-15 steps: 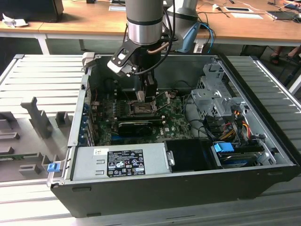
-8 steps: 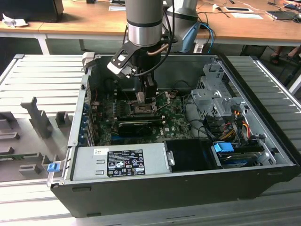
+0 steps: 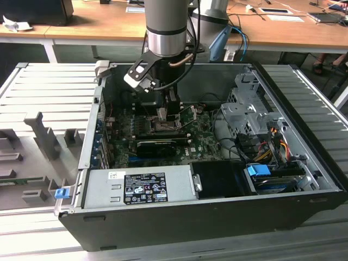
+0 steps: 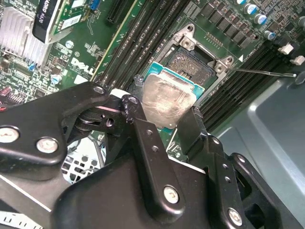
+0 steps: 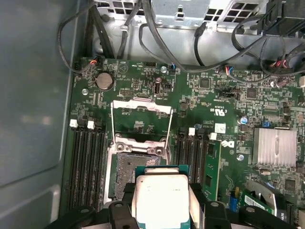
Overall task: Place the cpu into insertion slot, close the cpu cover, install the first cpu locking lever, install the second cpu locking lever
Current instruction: 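Place the cpu into insertion slot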
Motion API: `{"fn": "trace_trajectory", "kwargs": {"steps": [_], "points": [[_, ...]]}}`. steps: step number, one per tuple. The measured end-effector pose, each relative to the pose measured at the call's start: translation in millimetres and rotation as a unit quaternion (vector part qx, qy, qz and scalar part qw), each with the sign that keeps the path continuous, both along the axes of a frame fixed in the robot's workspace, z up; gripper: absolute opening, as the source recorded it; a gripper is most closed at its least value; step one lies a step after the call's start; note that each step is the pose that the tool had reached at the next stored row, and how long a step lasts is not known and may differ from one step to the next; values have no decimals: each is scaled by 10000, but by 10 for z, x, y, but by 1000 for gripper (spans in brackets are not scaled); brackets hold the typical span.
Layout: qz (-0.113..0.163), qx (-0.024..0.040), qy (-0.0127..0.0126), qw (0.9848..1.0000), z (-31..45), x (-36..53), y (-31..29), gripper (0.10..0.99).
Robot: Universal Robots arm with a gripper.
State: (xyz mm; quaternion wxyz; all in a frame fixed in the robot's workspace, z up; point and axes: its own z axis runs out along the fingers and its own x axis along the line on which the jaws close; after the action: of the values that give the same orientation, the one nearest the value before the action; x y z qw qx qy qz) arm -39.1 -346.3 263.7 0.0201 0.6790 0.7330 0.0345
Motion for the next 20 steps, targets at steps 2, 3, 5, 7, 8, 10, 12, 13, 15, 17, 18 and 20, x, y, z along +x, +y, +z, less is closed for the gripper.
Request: {"fn": "trace_trajectory", "kwargs": {"steps": [2,3,5,7,8,10,12,13,15,17,18,20], "points": [[-11,0,0,10000,-13,0,0,529],[-23,-1,0,10000,-25,0,0,529],[-35,-1,1,10000,-36,-1,0,529],[-44,-1,1,10000,-46,-1,0,529],[-47,-1,1,10000,-49,0,0,529],[-52,0,0,10000,-58,0,0,529],[-60,-2,10,10000,-91,-1,5,529],[-68,-2,17,10000,-113,-1,7,529],[-79,-3,34,10000,-149,-2,34,529],[-80,-3,50,10000,-166,-2,91,529],[-81,-3,73,9999,-181,-2,123,529],[-162,-5,158,9997,-215,-2,141,529]]}}
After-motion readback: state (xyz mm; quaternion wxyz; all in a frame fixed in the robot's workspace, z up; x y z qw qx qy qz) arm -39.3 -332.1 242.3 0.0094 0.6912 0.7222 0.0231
